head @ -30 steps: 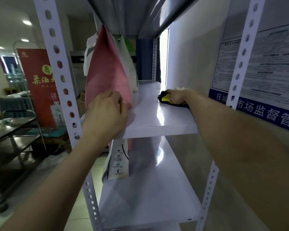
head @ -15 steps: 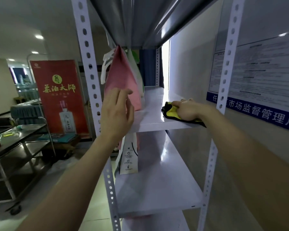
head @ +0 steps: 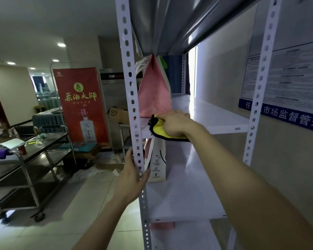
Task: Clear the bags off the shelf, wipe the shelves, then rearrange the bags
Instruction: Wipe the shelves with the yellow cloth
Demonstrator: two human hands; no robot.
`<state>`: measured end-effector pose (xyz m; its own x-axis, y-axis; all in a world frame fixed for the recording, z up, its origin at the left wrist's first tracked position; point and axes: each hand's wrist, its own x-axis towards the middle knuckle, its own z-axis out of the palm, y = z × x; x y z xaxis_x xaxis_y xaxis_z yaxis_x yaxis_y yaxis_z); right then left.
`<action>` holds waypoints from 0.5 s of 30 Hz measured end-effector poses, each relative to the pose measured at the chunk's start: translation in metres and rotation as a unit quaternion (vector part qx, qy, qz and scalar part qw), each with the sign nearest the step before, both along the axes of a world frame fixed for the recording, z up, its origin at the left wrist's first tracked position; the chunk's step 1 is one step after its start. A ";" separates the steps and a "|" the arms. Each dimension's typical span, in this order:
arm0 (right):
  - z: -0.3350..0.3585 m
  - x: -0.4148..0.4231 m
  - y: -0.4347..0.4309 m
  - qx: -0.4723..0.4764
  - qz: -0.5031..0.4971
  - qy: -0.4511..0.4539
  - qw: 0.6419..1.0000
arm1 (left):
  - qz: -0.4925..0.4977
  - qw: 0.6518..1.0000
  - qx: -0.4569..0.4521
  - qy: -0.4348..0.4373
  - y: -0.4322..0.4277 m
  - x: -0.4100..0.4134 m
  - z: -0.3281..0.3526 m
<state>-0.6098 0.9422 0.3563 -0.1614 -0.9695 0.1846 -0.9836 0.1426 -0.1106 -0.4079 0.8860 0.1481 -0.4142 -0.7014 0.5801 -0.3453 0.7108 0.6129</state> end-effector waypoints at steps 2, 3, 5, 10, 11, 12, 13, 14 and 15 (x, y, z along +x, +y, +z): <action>-0.001 0.023 -0.008 -0.002 0.017 0.005 1.000 | -0.024 0.999 0.017 -0.028 -0.001 -0.003 -0.014; -0.002 0.030 -0.011 0.001 0.020 0.000 1.000 | -0.012 0.999 0.019 -0.039 -0.002 -0.004 -0.017; -0.004 0.035 -0.013 -0.001 0.021 -0.013 1.000 | 0.014 0.998 0.024 -0.054 -0.004 -0.006 -0.022; -0.010 0.024 -0.005 -0.023 0.030 -0.028 0.999 | 0.043 0.996 0.021 -0.072 -0.008 -0.008 -0.031; -0.010 0.021 -0.002 -0.025 0.031 -0.031 0.999 | 0.044 0.996 0.024 -0.068 -0.009 -0.008 -0.032; -0.011 0.016 0.001 -0.027 0.030 -0.037 0.999 | 0.042 0.997 0.032 -0.064 -0.010 -0.009 -0.033; -0.011 0.008 0.006 -0.030 0.026 -0.045 0.998 | 0.037 0.997 0.040 -0.061 -0.011 -0.010 -0.033; -0.011 -0.001 0.013 -0.034 0.017 -0.051 0.998 | 0.033 0.997 0.045 -0.059 -0.013 -0.010 -0.034; -0.012 -0.013 0.020 -0.040 0.001 -0.055 0.998 | 0.031 0.997 0.046 -0.059 -0.014 -0.010 -0.036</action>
